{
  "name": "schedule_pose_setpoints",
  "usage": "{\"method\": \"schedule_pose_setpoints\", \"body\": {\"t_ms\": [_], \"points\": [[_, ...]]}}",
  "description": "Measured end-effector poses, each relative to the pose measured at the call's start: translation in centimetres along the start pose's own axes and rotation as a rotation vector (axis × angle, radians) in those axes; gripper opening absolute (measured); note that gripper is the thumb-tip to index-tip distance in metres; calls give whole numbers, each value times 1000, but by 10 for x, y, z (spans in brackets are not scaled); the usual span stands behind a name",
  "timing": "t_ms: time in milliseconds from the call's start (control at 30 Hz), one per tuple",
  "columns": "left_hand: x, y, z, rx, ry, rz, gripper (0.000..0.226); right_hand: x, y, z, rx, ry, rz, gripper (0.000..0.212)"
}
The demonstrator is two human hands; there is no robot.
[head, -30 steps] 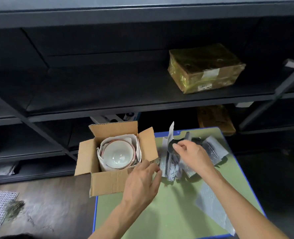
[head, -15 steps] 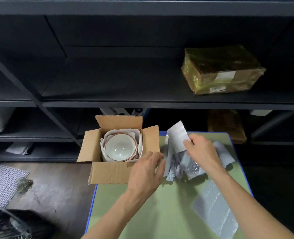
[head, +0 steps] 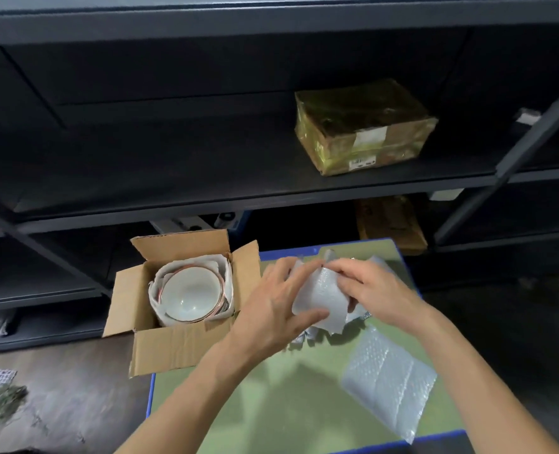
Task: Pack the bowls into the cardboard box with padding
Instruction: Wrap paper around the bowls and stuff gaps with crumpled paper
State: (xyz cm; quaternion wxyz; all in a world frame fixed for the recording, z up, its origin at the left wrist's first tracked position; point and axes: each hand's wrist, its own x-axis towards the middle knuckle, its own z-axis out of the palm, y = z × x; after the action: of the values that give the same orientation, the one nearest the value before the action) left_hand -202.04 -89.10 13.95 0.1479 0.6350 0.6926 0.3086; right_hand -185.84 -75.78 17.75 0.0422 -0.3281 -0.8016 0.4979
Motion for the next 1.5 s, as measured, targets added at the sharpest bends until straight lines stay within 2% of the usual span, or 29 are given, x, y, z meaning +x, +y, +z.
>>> {"method": "schedule_pose_setpoints", "body": {"t_ms": [167,367,500,633,800,967,1067,1200,1300,1433,1500], "points": [[-11,-1,-6,-41,60,-86,46,7,-2,13,66,68,13,20],[-21,-1,-17,-47,68,-112,44,8,-13,22,-9,56,-18,12],[-27,1,-21,-61,93,-201,38,5,-19,25,-122,-65,-12,27],[-33,-3,-29,-43,105,-227,27,6,-35,26,-187,-47,-81,6],[-41,-9,-37,31,105,-187,24,11,-49,33,-277,-170,-102,15],[-50,-9,-44,30,95,-229,21,21,-59,44,-296,-171,-115,20],[-55,-4,-51,-23,76,-254,28,29,-62,48,-276,-194,-117,17],[-57,-4,-64,-170,114,-424,25,36,-68,53,-210,-192,-130,8],[-55,-9,-73,-200,151,-542,19,37,-77,57,-237,-190,-192,19],[-47,-17,-83,-217,103,-627,31,40,-86,64,-267,-169,-329,34],[-44,-21,-87,-243,109,-655,35,43,-90,65,-283,-182,-366,35]]}}
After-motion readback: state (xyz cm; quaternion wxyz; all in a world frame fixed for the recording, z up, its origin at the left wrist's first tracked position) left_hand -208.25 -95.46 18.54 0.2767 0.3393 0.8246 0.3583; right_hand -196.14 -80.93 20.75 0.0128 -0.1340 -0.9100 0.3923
